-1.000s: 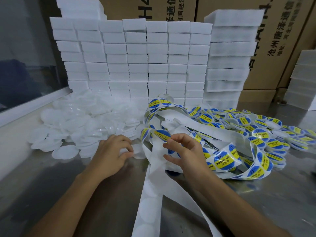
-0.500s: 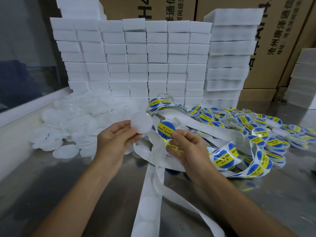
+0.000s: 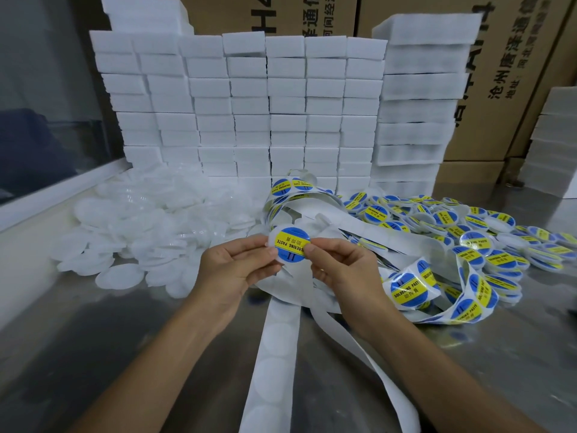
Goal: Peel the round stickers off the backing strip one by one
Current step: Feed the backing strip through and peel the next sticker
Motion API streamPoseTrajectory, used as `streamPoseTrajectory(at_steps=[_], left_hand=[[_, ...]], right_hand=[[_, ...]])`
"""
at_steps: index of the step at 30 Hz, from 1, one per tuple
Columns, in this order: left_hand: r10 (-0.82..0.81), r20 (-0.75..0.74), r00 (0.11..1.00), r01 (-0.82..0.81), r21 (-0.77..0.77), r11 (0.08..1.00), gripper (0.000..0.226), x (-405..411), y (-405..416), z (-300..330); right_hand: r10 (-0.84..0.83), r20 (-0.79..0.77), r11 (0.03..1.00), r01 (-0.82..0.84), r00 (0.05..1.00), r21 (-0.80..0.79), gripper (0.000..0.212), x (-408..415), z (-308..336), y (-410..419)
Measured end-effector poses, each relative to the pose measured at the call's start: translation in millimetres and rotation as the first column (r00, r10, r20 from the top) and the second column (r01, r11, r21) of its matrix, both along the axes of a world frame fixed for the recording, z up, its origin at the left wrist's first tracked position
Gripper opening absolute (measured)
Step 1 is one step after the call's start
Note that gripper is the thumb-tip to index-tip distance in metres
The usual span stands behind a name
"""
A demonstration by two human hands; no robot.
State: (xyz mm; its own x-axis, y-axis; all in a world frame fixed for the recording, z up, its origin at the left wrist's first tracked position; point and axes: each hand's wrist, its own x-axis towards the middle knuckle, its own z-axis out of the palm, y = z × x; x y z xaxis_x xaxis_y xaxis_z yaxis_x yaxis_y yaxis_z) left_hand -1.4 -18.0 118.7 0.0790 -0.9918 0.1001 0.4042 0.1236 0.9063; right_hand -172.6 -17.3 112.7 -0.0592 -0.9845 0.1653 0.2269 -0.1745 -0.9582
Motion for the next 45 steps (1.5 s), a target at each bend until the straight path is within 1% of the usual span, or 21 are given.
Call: streamPoseTrajectory(at_steps=[3,9,16,21,24,27,30,35,37,39,40,42,44,45], left_hand=[[-0.003,0.022,1.0,0.002,0.006,1.0,0.044,-0.2,0.2,0.7],[-0.013,0.049,0.999,0.013,0.008,1.0,0.047,0.7,1.6,0.9],[-0.015,0.08,0.997,0.016,-0.01,1.0,0.044,-0.2,3.6,2.2],[0.02,0.116,0.993,-0.018,-0.014,1.0,0.035,-1.1,4.2,2.3],[0.088,0.192,0.977,-0.08,-0.047,0.996,0.018,-3.0,4.9,1.9],[0.181,0.309,0.934,-0.147,-0.13,0.98,0.02,-6.0,5.3,1.1],[0.206,0.354,0.912,-0.145,-0.192,0.971,0.022,-9.2,6.9,1.1],[0.203,0.349,0.915,-0.127,-0.23,0.965,0.024,-11.2,7.9,-1.1],[0.183,0.328,0.927,-0.11,-0.229,0.967,0.025,-11.6,7.8,-1.9],[0.117,0.276,0.954,-0.061,-0.204,0.977,0.024,-12.2,8.7,-2.0],[0.069,0.237,0.969,-0.024,-0.186,0.982,0.021,-12.5,9.5,-1.8],[-0.026,0.14,0.99,0.049,-0.161,0.986,0.018,-11.9,10.3,-1.6],[-0.093,0.08,0.992,0.104,-0.146,0.984,0.024,-10.6,9.7,-1.7],[-0.122,0.07,0.99,0.131,-0.14,0.981,0.026,-10.2,9.8,-1.1]], right_hand=[[-0.003,-0.002,1.0,0.003,1.0,-0.003,0.006,0.7,0.3,0.6],[-0.004,-0.029,1.0,0.003,1.0,-0.021,0.006,-0.8,0.7,1.4],[-0.006,-0.054,1.0,0.005,0.999,-0.013,0.007,-1.8,0.1,0.6],[-0.018,-0.052,0.999,0.016,0.998,-0.036,0.007,0.2,0.0,0.8],[-0.018,-0.071,0.998,0.014,0.997,-0.059,0.009,0.2,-0.9,1.3],[-0.051,-0.112,0.995,0.041,0.992,-0.09,0.007,0.6,-1.8,1.1],[-0.122,-0.172,0.986,0.099,0.978,-0.133,0.007,0.4,-3.6,-0.2],[-0.218,-0.235,0.957,0.161,0.947,-0.24,0.006,2.5,-5.9,1.0],[-0.289,-0.286,0.933,0.202,0.914,-0.297,0.006,2.9,-7.6,1.1],[-0.364,-0.337,0.904,0.241,0.868,-0.354,0.009,4.5,-9.4,2.4],[-0.394,-0.355,0.89,0.256,0.848,-0.377,0.014,6.2,-9.8,3.3],[-0.421,-0.36,0.878,0.275,0.833,-0.391,0.033,8.5,-11.4,5.3],[-0.374,-0.373,0.899,0.232,0.849,-0.372,0.052,7.0,-11.5,6.4],[-0.32,-0.391,0.915,0.174,0.863,-0.364,0.054,6.2,-11.3,6.5]])
